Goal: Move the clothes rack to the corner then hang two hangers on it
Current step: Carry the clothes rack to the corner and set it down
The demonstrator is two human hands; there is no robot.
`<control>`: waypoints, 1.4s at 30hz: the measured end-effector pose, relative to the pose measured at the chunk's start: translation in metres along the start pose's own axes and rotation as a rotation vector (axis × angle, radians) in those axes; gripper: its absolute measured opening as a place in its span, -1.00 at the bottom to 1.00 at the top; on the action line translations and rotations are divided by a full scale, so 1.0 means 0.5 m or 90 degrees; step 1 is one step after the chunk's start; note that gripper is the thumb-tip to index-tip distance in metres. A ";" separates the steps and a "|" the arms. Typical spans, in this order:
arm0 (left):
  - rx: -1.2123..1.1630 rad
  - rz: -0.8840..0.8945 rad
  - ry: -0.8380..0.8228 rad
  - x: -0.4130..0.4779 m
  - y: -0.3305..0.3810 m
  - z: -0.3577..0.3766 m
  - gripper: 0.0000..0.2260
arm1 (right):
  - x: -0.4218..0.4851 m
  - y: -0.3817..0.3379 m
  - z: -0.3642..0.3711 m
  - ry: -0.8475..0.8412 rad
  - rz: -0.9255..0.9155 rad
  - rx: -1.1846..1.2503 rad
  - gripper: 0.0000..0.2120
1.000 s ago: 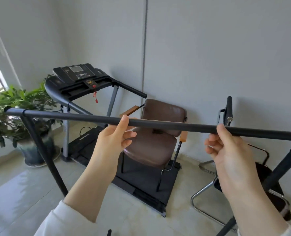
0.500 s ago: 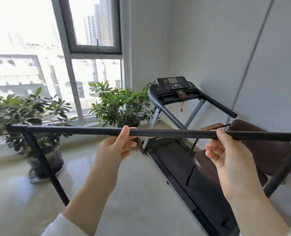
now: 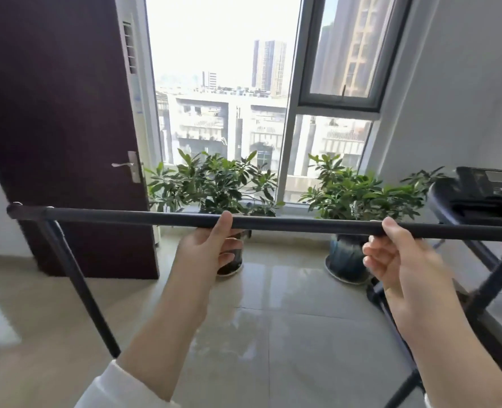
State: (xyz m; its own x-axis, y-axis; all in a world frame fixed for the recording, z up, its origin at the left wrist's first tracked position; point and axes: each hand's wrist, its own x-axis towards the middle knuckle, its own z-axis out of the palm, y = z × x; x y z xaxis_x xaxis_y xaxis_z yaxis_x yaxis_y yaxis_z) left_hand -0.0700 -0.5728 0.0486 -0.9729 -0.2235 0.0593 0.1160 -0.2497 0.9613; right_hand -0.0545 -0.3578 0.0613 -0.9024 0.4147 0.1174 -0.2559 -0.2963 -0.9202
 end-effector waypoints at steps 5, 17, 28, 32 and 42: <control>0.032 0.025 0.092 0.031 0.047 -0.193 -0.77 | -0.044 0.081 0.188 -0.082 0.043 -0.001 -0.83; 0.074 0.093 0.348 0.051 0.155 -0.611 -0.80 | -0.163 0.261 0.617 -0.337 0.138 0.020 -0.83; 0.082 0.125 0.606 0.009 0.223 -0.894 -0.77 | -0.294 0.406 0.964 -0.592 0.221 0.028 -0.71; 0.091 0.150 0.697 -0.021 0.248 -0.973 -0.79 | -0.356 0.440 1.070 -0.684 0.253 0.032 -0.70; 0.094 0.183 0.841 -0.140 0.305 -1.161 -0.79 | -0.574 0.498 1.256 -0.827 0.316 0.036 -0.73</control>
State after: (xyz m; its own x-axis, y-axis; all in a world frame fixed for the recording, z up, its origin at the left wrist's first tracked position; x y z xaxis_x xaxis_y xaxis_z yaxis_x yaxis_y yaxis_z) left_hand 0.1318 -1.1423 0.0350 0.0078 -0.9991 0.0413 0.1772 0.0420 0.9833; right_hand -0.0770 -1.0910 0.0329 -0.5657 -0.8212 0.0750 0.1968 -0.2228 -0.9548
